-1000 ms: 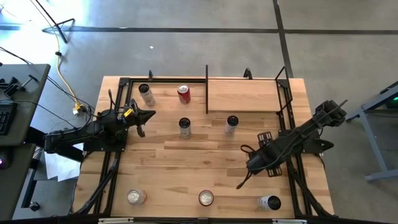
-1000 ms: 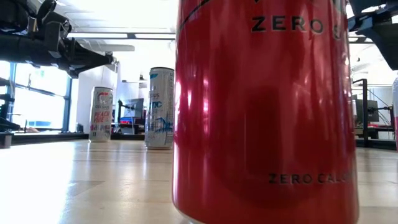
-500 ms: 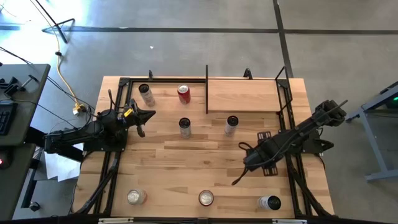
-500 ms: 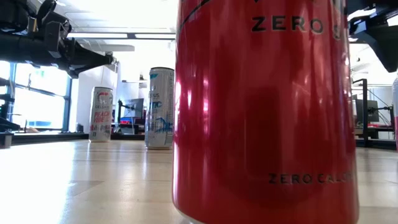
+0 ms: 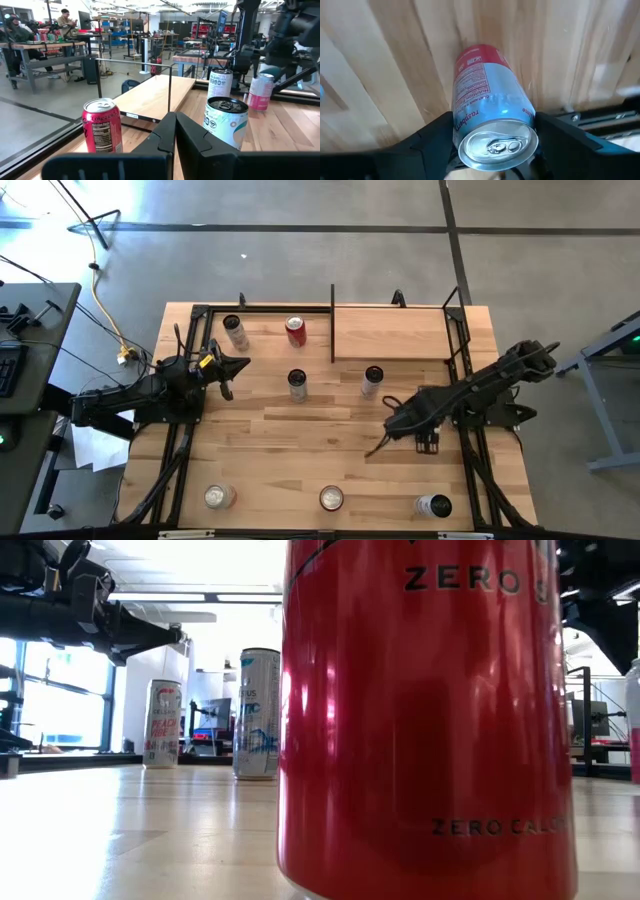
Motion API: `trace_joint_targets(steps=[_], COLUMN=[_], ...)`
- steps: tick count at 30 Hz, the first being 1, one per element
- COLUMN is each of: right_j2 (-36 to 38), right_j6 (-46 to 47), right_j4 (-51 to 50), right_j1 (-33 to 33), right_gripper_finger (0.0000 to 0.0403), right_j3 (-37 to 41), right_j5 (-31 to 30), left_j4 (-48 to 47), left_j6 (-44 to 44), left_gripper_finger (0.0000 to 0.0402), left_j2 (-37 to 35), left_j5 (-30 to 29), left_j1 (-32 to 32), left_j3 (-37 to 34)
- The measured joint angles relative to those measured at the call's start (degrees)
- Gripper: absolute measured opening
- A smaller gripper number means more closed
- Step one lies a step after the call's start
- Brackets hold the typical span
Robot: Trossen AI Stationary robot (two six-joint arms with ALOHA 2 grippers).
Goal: Place canned beverage on shelf
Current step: Put the top pink soda can on the shelf
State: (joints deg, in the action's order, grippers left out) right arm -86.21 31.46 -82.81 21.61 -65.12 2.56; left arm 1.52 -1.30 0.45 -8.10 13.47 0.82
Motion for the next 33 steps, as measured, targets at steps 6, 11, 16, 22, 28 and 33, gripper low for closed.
trace_joint_targets(steps=[6, 11, 16, 22, 28, 33], right_j2=[0.0, -0.17, 0.03, 0.07, 0.97, 3.04], right_j6=[13.06, 18.64, 16.16, 8.49, 6.03, 15.21], right_j4=[0.11, 0.86, 1.15, -1.25, -6.87, -7.17], right_j1=[-7.62, -13.29, -15.6, -14.04, -6.95, -0.86], right_gripper_finger=[0.0221, 0.0223, 0.0239, 0.0259, 0.0262, 0.0249], right_j3=[0.0, 0.04, 0.04, -5.77, -17.23, -17.81], right_j5=[2.53, 1.5, 1.56, -0.08, -5.88, -6.08], left_j4=[0.0, -0.01, 0.0, -0.01, 0.0, 0.0], left_j6=[0.0, -0.02, 0.0, -0.01, 0.0, -0.01], left_gripper_finger=[0.0003, 0.0003, 0.0003, 0.0003, 0.0003, 0.0003], left_j2=[0.02, 0.01, 0.02, 0.02, 0.02, 0.01], left_j5=[0.0, 0.0, 0.0, 0.0, 0.0, 0.0], left_j1=[0.0, 0.0, 0.0, 0.0, 0.0, 0.0], left_j3=[0.0, 0.0, 0.0, 0.0, 0.0, 0.0])
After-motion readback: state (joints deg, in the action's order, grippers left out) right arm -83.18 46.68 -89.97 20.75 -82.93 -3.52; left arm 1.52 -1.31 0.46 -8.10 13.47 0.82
